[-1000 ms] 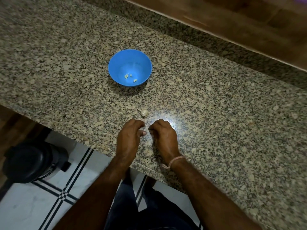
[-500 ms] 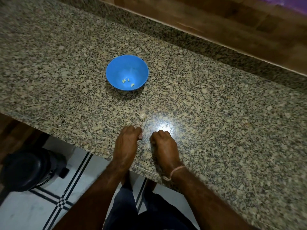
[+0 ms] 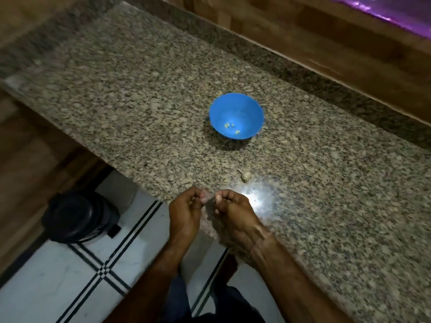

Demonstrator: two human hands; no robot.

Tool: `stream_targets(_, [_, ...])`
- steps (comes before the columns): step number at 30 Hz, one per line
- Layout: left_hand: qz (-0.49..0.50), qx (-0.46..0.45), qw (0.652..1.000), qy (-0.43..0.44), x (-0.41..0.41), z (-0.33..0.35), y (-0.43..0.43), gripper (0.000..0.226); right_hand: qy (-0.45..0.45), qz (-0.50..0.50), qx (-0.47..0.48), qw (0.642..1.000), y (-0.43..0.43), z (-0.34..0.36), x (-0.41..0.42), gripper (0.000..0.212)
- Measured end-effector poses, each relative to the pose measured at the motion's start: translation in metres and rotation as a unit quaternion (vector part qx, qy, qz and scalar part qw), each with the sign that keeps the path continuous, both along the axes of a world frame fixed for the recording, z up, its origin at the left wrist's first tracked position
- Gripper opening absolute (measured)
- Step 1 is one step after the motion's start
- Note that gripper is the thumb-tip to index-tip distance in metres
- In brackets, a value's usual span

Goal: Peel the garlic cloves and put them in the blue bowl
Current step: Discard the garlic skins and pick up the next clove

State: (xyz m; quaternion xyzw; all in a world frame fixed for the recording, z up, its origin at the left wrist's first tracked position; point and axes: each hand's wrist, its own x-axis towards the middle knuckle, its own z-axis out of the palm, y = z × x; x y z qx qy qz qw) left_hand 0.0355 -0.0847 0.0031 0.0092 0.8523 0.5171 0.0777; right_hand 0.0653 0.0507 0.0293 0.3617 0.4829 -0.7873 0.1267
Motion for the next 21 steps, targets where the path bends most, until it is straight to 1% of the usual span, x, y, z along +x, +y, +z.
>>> stream_targets(2, [0.038,0.002,0.999,0.001,-0.005,0.005,-0.034,0.026,0.010,0.027,-0.025,0.999,-0.032,0.002,-0.014,0.023])
stream_targets(6, [0.102,0.018,0.995,0.000,-0.015,0.005,-0.125,0.027,0.032,0.108,0.022,0.993,-0.110,0.004,-0.042,0.024])
stream_targets(10, [0.166,0.034,0.985,-0.009,-0.017,0.002,-0.231,0.034,0.036,0.150,0.036,0.987,-0.213,0.003,-0.067,0.022])
stream_targets(11, [0.185,0.032,0.982,-0.011,-0.018,0.000,-0.262,0.032,0.043,0.164,0.038,0.985,-0.244,0.002,-0.072,0.021])
stream_targets(13, [0.213,0.038,0.976,-0.023,-0.018,-0.009,-0.320,0.019,0.047,0.184,0.040,0.981,-0.300,-0.001,-0.079,0.021])
stream_targets(14, [0.228,0.039,0.973,-0.025,-0.016,-0.010,-0.346,0.016,0.048,0.195,0.040,0.979,-0.326,-0.004,-0.081,0.021])
stream_targets(18, [0.284,0.022,0.958,-0.013,-0.011,-0.004,-0.429,0.040,0.042,0.241,0.038,0.969,-0.408,-0.014,-0.089,0.023])
stream_targets(21, [0.322,0.025,0.946,-0.010,-0.012,-0.003,-0.474,0.039,0.030,0.263,0.047,0.963,-0.455,-0.018,-0.101,0.026])
